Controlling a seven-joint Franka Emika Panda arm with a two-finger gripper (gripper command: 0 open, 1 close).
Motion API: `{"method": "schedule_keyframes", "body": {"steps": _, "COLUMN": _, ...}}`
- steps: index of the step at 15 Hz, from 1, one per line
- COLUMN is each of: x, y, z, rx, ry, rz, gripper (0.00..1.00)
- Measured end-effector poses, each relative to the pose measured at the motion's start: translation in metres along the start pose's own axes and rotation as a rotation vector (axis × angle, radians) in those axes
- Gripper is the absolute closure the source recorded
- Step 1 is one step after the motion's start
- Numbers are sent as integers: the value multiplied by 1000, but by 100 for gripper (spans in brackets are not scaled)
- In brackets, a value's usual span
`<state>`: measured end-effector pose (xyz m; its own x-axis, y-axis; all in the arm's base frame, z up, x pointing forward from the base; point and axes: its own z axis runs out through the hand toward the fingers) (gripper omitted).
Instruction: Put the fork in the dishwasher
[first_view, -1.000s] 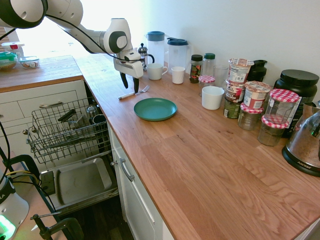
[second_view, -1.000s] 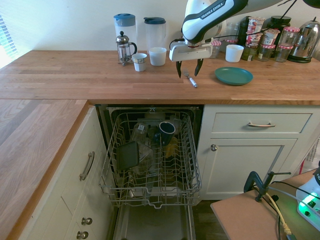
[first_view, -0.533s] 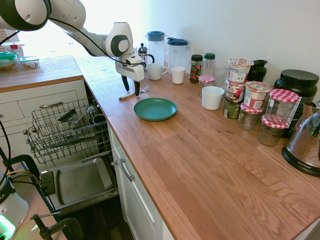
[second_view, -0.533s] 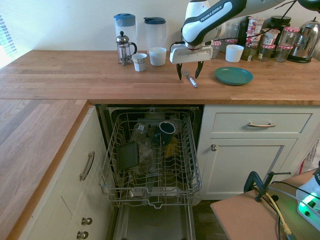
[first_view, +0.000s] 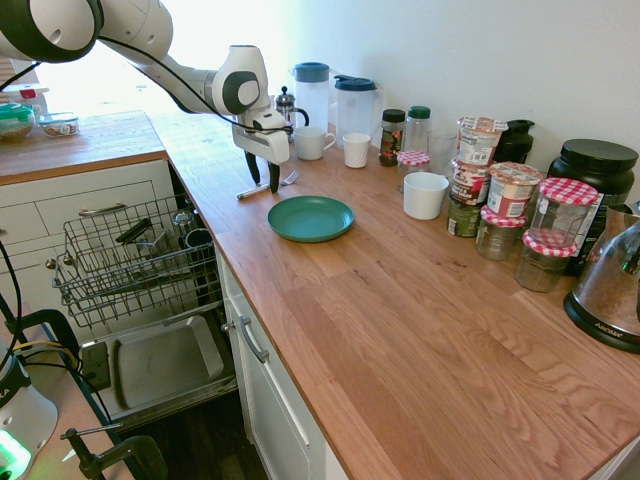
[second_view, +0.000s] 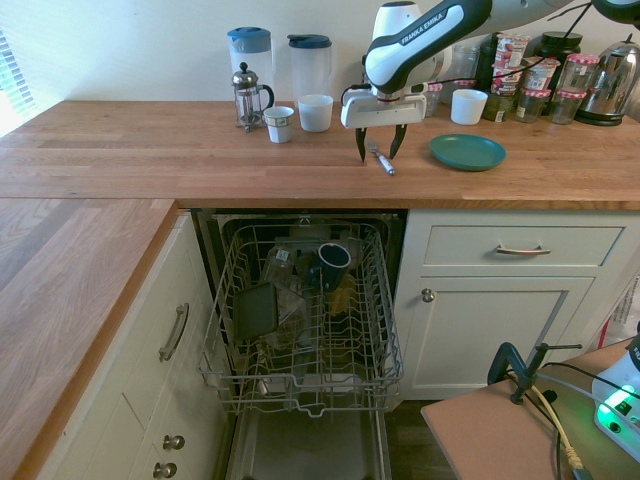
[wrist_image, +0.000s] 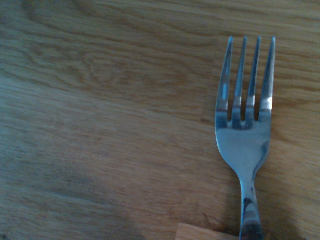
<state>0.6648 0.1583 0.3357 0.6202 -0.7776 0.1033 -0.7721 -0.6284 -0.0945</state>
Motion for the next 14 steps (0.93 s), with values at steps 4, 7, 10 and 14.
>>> {"method": "schedule_keyframes", "body": {"steps": 4, "x": 0, "y": 0, "z": 0, "rx": 1, "ry": -1, "rz": 1, "gripper": 100}}
{"method": "schedule_keyframes", "body": {"steps": 7, "x": 1, "y": -1, "z": 1, "rx": 10, "ry": 3, "rz": 1, "gripper": 100}}
{"method": "schedule_keyframes", "body": {"steps": 10, "x": 1, "y": -2, "z": 2, "rx": 19, "ry": 7, "rz": 1, "gripper": 100}}
{"method": "schedule_keyframes", "body": {"steps": 14, "x": -3, "y": -4, "z": 2, "rx": 32, "ry": 4, "rz": 3, "gripper": 100}}
